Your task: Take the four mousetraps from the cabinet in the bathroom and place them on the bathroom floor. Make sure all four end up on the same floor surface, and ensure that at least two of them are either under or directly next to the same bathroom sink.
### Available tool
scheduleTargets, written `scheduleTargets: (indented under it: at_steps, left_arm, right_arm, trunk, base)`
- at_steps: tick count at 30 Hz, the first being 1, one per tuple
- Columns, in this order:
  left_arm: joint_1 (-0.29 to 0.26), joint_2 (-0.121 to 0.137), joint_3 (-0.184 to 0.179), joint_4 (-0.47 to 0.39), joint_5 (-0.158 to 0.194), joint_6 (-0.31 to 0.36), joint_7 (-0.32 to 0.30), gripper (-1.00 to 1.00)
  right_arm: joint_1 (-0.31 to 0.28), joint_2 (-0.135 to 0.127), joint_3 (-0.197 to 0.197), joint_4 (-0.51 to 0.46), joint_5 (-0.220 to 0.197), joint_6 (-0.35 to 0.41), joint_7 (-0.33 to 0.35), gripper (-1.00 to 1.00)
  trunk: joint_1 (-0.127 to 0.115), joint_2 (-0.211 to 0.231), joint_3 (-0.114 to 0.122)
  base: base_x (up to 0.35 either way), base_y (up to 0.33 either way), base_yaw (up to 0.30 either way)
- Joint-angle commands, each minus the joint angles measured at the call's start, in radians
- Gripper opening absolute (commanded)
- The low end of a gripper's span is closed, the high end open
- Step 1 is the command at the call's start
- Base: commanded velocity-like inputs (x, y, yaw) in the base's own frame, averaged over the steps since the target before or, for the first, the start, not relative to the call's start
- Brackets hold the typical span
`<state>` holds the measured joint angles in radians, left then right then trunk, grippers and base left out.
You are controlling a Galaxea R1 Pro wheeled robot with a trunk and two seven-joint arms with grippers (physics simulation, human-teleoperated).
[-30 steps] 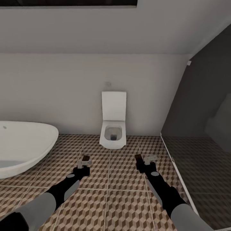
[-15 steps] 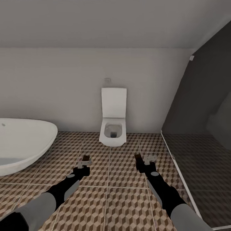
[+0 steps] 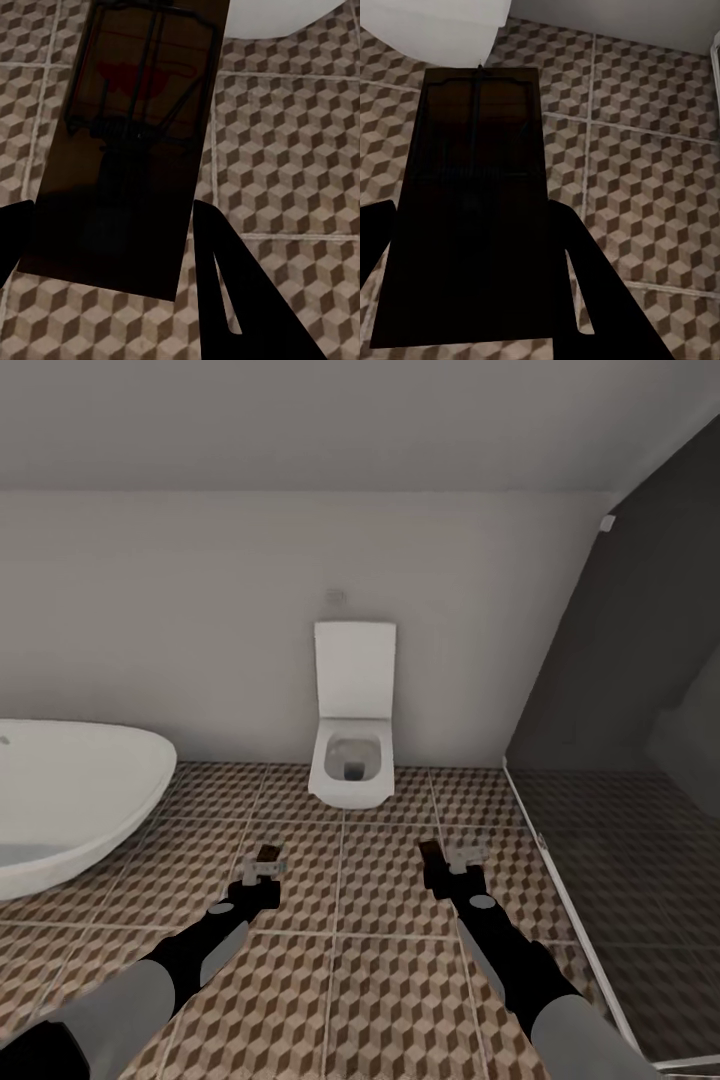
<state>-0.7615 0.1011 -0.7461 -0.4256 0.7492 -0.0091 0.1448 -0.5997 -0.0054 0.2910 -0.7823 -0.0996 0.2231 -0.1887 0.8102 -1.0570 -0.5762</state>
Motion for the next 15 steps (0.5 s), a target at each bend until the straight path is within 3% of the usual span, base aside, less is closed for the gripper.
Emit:
scheduleTargets:
  at_steps: [1, 15]
  left_arm:
    - [-0.001, 0.001, -0.009, -0.002, 0.004, 0.0, 0.01, -1.0]
    - [-0.001, -0.001, -0.009, -0.004, 0.004, 0.0, 0.01, -1.0]
  right_arm:
    - [-0.001, -0.001, 0.005, -0.002, -0.012, 0.004, -0.012, -1.0]
    - [-0.001, -0.001, 0.007, -0.002, -0.012, 0.004, -0.012, -1.0]
  trunk:
    - [0.004, -0.008, -0.006]
    - [0.058, -0.106, -0.072]
  base:
    - [0.0, 0.0, 0.0]
    - [0.0, 0.0, 0.0]
